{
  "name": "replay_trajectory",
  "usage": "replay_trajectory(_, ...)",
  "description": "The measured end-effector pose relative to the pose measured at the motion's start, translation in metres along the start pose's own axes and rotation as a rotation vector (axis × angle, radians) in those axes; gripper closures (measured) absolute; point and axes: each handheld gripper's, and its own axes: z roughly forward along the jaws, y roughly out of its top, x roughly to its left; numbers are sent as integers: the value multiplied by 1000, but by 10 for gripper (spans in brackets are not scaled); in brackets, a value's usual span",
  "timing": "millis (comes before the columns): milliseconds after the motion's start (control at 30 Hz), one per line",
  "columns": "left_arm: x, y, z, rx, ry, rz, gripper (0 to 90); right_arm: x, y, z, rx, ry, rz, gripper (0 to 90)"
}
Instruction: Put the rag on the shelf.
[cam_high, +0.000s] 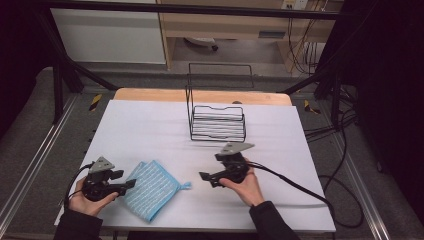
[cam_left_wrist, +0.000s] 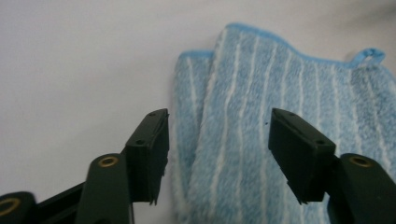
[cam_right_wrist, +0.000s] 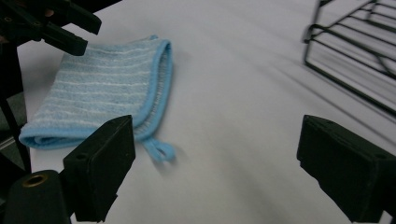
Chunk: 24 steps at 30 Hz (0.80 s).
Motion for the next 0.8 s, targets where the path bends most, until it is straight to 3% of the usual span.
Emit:
replay_trajectory(33, 1, -3, -1, 15, -1, -6, 461, 11, 6, 20, 28, 21, -7, 150)
replay_trajectory(100, 3, -7, -1, 36, -2, -8, 489, 17, 8, 30, 46, 35, -13, 168)
replay_trajectory(167, 3, -9, -3, 36, -15, -13, 593, 29, 11, 57, 85, 64, -43, 220)
replay_trajectory(333, 3, -6, 2, 46, -28, -26, 688, 30, 16, 83, 94, 76, -37, 328)
replay_trajectory(367, 2, -5, 4, 57, -28, -22, 749, 29, 21, 94, 86, 81, -25, 374)
replay_trajectory(400, 2, -5, 5, 66, -26, -20, 780, 29, 21, 94, 86, 81, -25, 374)
replay_trajectory(433, 2, -6, 7, 74, -27, -19, 819, 30, 28, 108, 77, 86, -31, 408)
replay_trajectory(467, 2, -6, 7, 82, -30, -21, 819, 30, 28, 108, 77, 86, -31, 408)
replay_trajectory(500, 2, -7, 7, 85, -31, -26, 852, 33, 36, 124, 76, 90, -41, 436)
replay_trajectory(567, 2, -9, 4, 90, -31, -32, 860, 36, 40, 132, 81, 95, -50, 453)
replay_trajectory(600, 2, -10, 3, 92, -33, -35, 871, 39, 46, 146, 81, 99, -59, 518)
replay_trajectory(667, 3, -12, -1, 90, -37, -46, 873, 39, 49, 153, 86, 111, -53, 549)
replay_trajectory(733, 4, -14, -6, 83, -40, -48, 877, 41, 52, 167, 100, 147, -39, 713)
replay_trajectory(767, 5, -15, -7, 82, -41, -44, 877, 41, 52, 167, 100, 147, -39, 713)
replay_trajectory(800, 4, -15, -9, 88, -41, -45, 877, 41, 52, 170, 105, 165, -38, 769)
